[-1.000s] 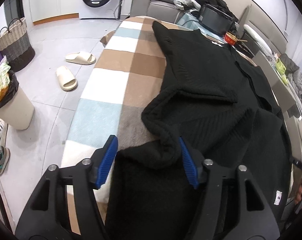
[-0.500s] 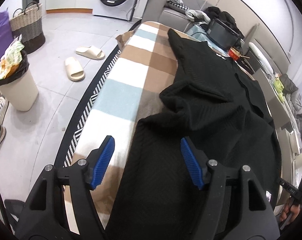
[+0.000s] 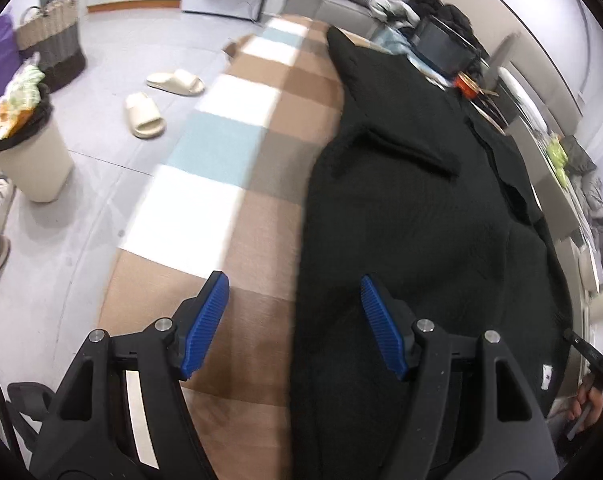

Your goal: Fold small clothes

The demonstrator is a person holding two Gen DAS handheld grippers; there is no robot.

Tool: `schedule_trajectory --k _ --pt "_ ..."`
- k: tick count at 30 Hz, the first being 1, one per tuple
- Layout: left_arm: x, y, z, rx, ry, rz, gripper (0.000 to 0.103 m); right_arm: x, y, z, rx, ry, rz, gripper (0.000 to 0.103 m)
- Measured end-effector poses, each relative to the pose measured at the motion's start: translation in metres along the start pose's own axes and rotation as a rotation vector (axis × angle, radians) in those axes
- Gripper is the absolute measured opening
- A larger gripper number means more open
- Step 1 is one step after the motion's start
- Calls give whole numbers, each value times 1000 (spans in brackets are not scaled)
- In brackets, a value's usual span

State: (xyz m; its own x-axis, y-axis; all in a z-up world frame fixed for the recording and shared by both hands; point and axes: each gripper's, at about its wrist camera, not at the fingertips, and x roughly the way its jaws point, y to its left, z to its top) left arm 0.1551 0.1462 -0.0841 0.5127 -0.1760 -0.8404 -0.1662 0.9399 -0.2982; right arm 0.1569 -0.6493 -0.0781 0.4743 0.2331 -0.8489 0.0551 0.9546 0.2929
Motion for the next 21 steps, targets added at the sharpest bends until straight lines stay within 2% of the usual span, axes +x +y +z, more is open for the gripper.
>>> schedule_trajectory --k 7,8,9,11,12,17,21 --pt "14 -29 -4 89 3 -5 65 16 0 4 1 28 25 19" --pt "14 -32 -4 97 -3 -12 54 17 0 4 4 28 28 19" --pt "16 -34 -4 110 -9 -7 35 17 1 4 5 26 26 19" --pt "19 -37 -3 134 -6 -15 13 17 3 2 -9 23 33 19" --pt "19 -36 -2 138 -11 -32 9 17 6 1 -21 17 32 19" --pt "17 -27 9 130 -22 -74 7 12 7 1 -16 -26 62 11" --pt "10 -12 22 115 -42 -75 7 8 3 1 -22 -21 -7 10"
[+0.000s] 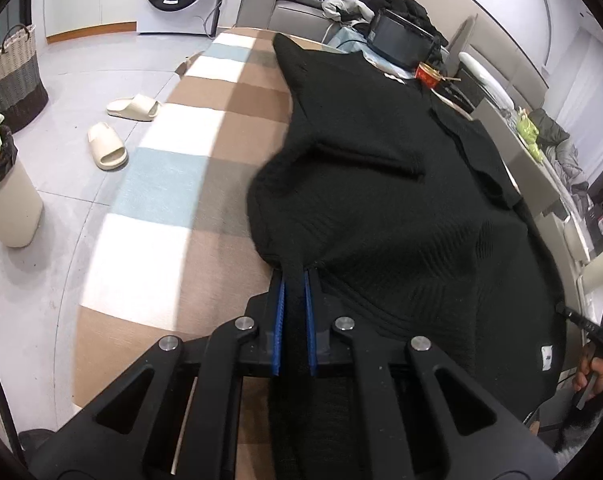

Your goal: Fold small clothes

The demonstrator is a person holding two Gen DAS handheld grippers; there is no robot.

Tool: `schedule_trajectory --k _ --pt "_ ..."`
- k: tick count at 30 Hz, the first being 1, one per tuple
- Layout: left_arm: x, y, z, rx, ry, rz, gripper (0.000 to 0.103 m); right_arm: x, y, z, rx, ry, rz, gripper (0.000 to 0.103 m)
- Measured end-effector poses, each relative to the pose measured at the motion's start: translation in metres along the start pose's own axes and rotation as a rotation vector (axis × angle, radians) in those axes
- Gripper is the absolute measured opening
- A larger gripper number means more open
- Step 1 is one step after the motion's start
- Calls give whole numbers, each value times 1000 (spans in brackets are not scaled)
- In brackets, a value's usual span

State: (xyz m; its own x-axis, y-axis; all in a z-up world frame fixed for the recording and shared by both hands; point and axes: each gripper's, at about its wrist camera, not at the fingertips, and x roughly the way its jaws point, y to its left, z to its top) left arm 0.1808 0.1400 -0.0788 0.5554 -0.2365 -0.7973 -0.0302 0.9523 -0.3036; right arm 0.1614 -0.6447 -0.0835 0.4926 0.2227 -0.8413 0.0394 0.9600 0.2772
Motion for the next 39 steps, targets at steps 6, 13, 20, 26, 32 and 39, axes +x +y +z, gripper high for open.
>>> schedule_trajectory --k 6,13,20,26,32,39 --pt "-10 12 -4 -43 22 49 10 -3 -4 0 25 32 -19 17" --pt "-37 -3 -41 -8 34 51 45 -17 14 0 18 -26 10 45" --pt "-59 -10 -85 26 -6 60 52 -29 32 -10 -7 -103 37 56" --pt "-68 -28 -103 111 -19 58 55 -37 54 -20 -69 -142 55 81" --pt "-99 -48 -133 219 -118 28 78 -51 63 -36 -91 -194 78 94" --pt "-117 -67 -174 376 -136 -7 82 -50 60 -61 -136 -149 58 94"
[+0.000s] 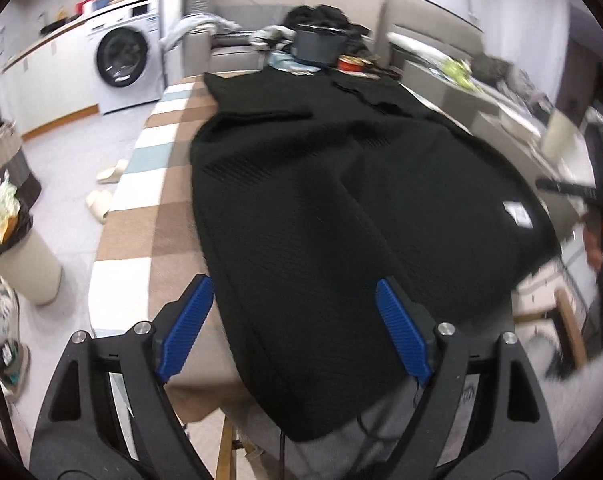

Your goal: Fold small clothes

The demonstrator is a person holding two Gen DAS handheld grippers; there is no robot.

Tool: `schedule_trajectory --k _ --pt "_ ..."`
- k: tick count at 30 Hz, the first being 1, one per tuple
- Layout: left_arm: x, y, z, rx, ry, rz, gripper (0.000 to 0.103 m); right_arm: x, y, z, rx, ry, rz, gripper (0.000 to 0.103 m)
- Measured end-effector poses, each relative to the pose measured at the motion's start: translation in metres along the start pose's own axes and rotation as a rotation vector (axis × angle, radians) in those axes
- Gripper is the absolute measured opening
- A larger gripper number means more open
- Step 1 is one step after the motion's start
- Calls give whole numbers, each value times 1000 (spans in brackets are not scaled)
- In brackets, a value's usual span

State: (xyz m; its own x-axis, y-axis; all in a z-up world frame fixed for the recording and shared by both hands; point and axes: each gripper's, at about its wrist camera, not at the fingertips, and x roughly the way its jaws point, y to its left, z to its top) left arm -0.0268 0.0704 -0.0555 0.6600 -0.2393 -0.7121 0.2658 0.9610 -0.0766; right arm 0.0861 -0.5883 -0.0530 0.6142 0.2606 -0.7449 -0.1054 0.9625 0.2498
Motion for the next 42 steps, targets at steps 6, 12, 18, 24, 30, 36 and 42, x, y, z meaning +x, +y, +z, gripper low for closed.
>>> schedule_trajectory --k 6,12,18,24,30,36,42 --pt "-13 -29 -28 93 1 -104 82 -4 3 -11 -23 24 -3 94" --pt "-7 -62 -44 207 10 -62 83 -9 3 -10 -17 10 0 94" --pt "14 -55 -60 253 43 118 80 -3 4 -12 -35 29 -14 94" --pt "-10 -25 -55 159 -74 36 13 -6 -9 -13 -18 30 -36 94" --pt "-32 10 -47 20 -183 86 1 -2 -26 -18 7 84 -64 94" --pt "-35 42 -46 -62 -199 87 1 8 -29 -22 3 109 -49 81" --pt "-31 46 -45 -49 -209 81 1 15 -32 -26 -13 116 -99 74"
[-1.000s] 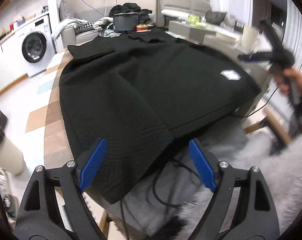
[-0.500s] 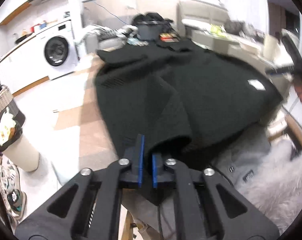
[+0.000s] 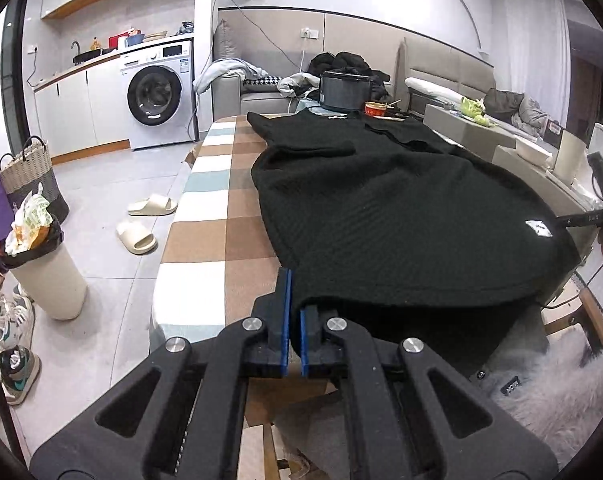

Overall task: Fold small clothes
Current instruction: 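Grasp the sweater hem with the left gripper while the right gripper grasps the hem by the label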

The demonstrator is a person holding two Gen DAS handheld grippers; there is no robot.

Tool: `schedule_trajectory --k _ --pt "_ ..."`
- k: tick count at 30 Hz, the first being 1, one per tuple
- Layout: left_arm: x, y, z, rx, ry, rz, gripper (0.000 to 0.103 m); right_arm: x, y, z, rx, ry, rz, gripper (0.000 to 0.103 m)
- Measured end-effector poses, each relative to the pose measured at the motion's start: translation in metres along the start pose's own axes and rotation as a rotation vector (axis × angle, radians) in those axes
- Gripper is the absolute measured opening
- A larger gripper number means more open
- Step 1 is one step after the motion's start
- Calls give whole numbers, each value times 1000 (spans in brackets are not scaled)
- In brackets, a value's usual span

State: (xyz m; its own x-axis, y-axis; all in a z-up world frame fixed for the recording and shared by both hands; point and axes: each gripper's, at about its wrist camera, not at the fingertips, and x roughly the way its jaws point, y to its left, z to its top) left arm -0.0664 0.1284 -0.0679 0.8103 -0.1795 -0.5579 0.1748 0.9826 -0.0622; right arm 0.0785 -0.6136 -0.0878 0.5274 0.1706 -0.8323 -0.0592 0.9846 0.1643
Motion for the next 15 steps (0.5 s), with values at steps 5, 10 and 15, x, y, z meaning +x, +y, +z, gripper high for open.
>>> schedule_trajectory --k 5,10,15 --pt "1 -1 -1 -21 6 -14 1 5 1 -2 -47 -20 -70 16" --pt "5 1 -2 -47 11 -19 1 -10 -4 2 -12 -102 -14 6" --pt "-2 -3 4 -37 -8 -44 1 -41 -19 13 78 -194 68 6"
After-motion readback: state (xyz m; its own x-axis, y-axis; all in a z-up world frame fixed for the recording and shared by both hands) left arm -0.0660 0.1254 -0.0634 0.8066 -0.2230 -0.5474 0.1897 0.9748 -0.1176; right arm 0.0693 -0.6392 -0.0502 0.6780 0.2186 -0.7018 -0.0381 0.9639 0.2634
